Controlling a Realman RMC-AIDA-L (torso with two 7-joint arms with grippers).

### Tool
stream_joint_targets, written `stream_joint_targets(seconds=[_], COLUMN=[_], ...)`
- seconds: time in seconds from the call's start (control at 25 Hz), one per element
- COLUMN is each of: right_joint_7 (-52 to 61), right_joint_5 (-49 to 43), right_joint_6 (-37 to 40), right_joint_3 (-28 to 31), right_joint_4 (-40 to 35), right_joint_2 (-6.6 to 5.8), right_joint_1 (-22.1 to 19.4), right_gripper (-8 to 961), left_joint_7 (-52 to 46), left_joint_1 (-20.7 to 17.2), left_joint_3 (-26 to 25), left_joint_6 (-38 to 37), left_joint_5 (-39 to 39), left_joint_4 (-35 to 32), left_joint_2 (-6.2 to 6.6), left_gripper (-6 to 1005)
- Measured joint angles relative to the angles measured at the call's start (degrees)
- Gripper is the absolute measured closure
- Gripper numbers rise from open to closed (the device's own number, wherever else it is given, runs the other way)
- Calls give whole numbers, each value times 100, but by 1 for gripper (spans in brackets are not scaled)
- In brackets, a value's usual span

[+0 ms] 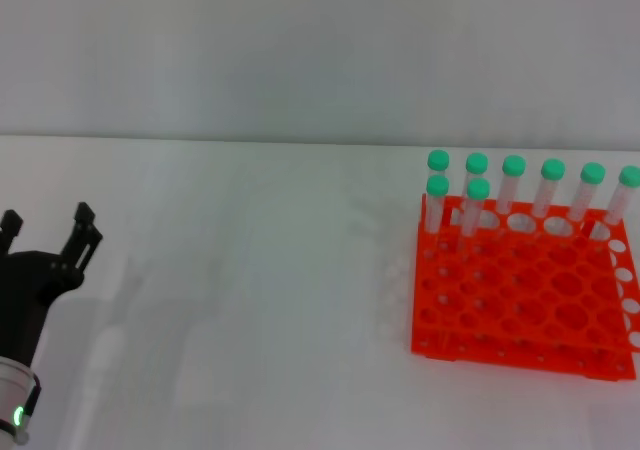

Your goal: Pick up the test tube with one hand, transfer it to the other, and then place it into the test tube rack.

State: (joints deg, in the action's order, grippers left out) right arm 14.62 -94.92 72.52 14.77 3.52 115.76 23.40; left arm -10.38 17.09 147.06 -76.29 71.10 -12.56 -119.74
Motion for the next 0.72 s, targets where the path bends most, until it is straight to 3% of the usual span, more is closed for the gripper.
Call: stream_joint_targets(seconds=[0.24, 0.72], right_joint_7=[6, 1], right_joint_5=[6, 375], right_joint_6=[-3, -307], right_joint_3=[0, 0], right_joint_4=[9, -40], right_joint_2=[0, -27], right_joint_1=[19, 261], right_gripper=[94, 95], left_joint_7=[1, 1], left_joint_1=[117, 541], left_joint_3=[-354, -449], left_joint_6=[76, 474], left_joint_5=[5, 67], left_joint_4=[11, 160], left_joint_2=[9, 22], left_gripper=[105, 105])
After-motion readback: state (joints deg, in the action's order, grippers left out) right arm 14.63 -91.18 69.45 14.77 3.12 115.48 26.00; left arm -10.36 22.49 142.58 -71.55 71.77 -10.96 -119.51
